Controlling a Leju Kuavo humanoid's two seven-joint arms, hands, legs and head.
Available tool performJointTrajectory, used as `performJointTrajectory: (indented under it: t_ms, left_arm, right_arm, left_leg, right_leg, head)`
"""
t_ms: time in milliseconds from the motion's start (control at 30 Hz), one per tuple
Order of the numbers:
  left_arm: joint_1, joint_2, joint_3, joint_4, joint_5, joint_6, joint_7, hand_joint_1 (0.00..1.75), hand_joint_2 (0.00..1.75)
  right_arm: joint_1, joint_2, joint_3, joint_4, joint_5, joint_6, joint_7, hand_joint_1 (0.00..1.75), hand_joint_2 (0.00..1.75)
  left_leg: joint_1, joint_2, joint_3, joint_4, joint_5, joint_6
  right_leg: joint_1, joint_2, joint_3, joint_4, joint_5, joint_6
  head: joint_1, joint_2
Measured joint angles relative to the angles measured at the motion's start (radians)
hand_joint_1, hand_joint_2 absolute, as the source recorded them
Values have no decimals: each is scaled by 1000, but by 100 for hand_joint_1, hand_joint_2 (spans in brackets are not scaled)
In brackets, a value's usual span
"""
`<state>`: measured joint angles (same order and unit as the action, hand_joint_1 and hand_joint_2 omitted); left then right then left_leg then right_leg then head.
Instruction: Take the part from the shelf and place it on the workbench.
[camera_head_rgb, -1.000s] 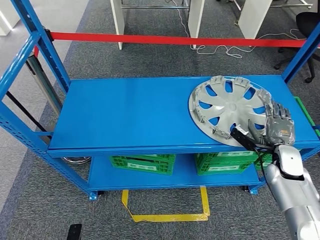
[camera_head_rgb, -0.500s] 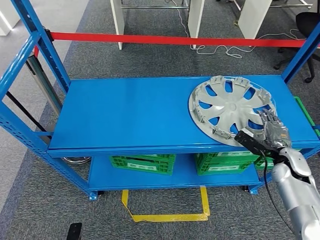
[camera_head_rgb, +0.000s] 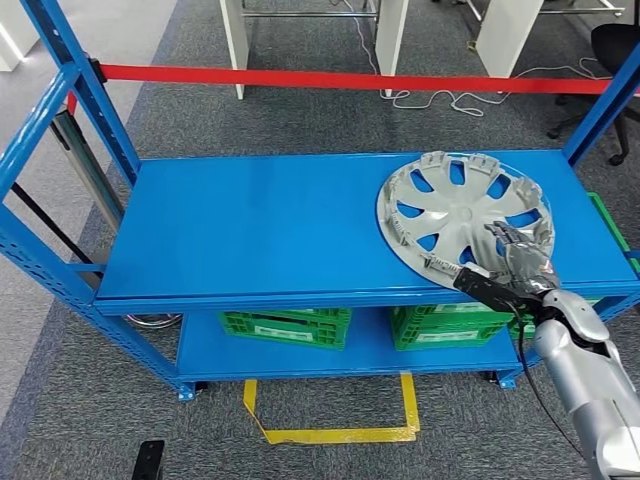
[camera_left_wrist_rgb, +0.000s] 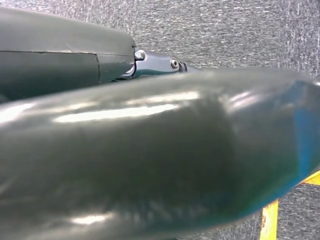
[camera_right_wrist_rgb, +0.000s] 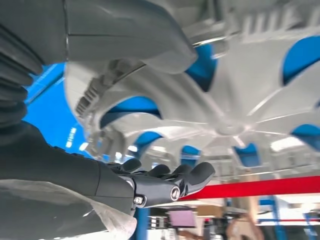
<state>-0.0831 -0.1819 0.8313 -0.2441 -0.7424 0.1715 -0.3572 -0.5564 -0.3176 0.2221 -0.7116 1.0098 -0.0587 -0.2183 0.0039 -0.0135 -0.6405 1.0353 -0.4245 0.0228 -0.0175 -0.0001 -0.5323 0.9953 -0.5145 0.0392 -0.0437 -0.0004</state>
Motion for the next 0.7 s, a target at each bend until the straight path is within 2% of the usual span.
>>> performJointTrajectory:
  t_ms: [367,700]
  left_arm:
    - [-9,2,0,0,-9,0,17,0,0]
    - [-9,2,0,0,-10,-8,19,0,0]
  right_arm:
    - [-103,-16,94,93,-9,72,-1,0,175]
    - [-153,-35,152,155,-14,111,5,0,175]
  left_leg:
    - [0,1,6,0,-1,1]
    - [0,1,8,0,-1,1]
  right_leg:
    - [0,0,-6,0,-1,0]
    - [0,0,-4,0,-1,0]
  head:
    - [0,0]
    - [0,0]
